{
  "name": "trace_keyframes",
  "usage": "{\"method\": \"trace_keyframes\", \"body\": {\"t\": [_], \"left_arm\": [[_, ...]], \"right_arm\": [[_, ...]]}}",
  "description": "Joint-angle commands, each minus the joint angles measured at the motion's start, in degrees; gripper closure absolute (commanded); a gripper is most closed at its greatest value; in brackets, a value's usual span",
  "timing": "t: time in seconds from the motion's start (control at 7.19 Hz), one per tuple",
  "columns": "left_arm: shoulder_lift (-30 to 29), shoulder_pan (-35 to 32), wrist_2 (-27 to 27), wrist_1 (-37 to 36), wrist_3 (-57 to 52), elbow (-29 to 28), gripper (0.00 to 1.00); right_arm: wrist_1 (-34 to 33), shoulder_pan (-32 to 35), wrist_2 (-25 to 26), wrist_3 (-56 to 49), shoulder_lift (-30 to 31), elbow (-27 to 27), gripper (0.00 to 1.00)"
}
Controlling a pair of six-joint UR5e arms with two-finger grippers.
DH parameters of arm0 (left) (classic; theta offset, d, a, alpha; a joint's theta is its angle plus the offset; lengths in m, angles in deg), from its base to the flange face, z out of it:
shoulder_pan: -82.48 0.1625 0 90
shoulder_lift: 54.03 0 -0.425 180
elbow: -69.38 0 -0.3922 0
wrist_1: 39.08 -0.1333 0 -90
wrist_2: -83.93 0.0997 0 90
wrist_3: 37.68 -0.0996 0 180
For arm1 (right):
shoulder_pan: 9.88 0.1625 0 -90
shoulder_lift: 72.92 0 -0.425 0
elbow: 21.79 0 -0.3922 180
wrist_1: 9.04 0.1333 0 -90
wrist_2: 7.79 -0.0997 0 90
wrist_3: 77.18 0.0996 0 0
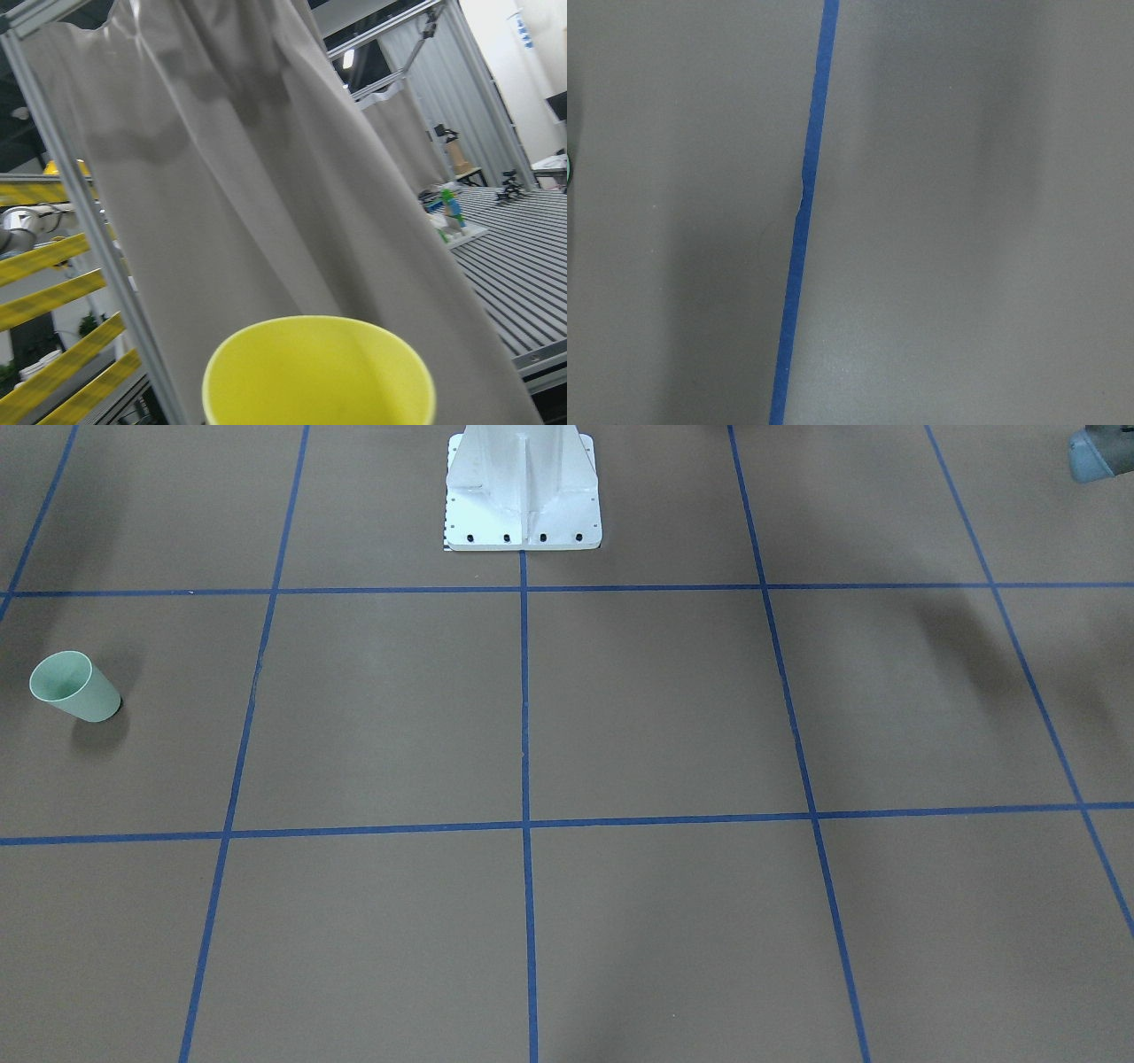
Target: Transfer and stack yellow cup on green cup
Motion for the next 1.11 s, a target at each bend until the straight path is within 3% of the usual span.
{"method": "trace_keyframes", "body": {"t": [0.0,0.42,0.97], "left_arm": [[-3.48,-6.29,0.00,23.06,-21.24,-6.51,0.43],[-8.07,-6.67,-5.62,34.25,-24.73,-7.41,0.43],[-16.06,-6.84,-16.32,47.81,-29.75,-5.23,0.41]], "right_arm": [[0.99,0.00,-0.01,0.03,-0.03,0.02,0.00],[1.00,0.00,-0.09,0.12,-0.12,-0.42,0.00],[8.27,0.00,0.08,-0.06,-0.12,0.02,0.00]]}}
